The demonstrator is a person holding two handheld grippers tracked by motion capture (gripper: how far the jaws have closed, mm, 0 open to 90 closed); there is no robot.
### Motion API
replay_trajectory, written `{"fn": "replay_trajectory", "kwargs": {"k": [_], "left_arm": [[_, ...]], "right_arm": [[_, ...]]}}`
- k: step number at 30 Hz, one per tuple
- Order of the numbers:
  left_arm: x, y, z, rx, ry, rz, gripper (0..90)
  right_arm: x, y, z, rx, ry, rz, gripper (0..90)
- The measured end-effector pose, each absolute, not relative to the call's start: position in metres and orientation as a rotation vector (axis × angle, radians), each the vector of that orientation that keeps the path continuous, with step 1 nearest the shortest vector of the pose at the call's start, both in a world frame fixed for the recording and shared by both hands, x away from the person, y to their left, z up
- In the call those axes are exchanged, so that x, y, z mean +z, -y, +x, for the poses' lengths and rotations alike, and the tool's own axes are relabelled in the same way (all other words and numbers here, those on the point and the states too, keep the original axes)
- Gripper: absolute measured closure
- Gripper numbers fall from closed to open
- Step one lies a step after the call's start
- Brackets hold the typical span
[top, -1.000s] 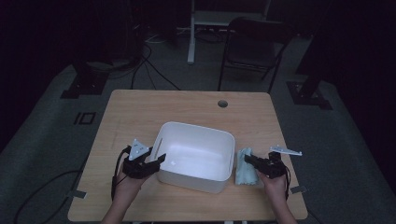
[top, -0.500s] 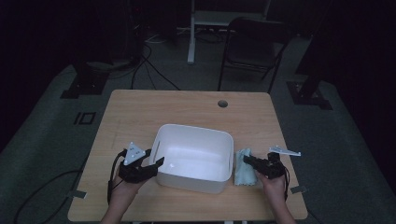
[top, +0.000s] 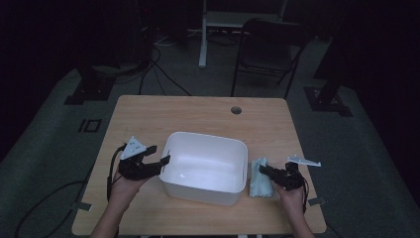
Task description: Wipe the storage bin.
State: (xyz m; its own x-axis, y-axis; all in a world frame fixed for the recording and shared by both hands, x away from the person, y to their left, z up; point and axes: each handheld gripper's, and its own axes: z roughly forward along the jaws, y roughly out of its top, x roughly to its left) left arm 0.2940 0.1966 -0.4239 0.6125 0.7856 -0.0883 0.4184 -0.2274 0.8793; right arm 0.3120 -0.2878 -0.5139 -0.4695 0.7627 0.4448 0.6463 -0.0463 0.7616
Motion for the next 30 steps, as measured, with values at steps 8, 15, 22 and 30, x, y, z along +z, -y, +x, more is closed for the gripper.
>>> {"fn": "replay_trajectory", "kwargs": {"k": [8, 15, 22, 30], "left_arm": [[-0.423, -0.199, 0.326, 0.473, -0.965, 1.876, 37.6], [-0.423, -0.2, 0.349, 0.464, -0.926, 1.873, 38.8], [-0.426, -0.198, 0.372, 0.408, -0.883, 1.876, 39.9], [-0.435, -0.188, 0.396, 0.359, -0.844, 1.93, 44.3]], "right_arm": [[-0.514, 0.292, 0.311, 1.552, -2.073, 1.557, 78.9], [-0.515, 0.291, 0.311, 1.547, -2.079, 1.557, 78.9], [-0.516, 0.291, 0.312, 1.547, -2.086, 1.555, 78.9], [-0.517, 0.294, 0.312, 1.547, -2.08, 1.564, 78.9]]}}
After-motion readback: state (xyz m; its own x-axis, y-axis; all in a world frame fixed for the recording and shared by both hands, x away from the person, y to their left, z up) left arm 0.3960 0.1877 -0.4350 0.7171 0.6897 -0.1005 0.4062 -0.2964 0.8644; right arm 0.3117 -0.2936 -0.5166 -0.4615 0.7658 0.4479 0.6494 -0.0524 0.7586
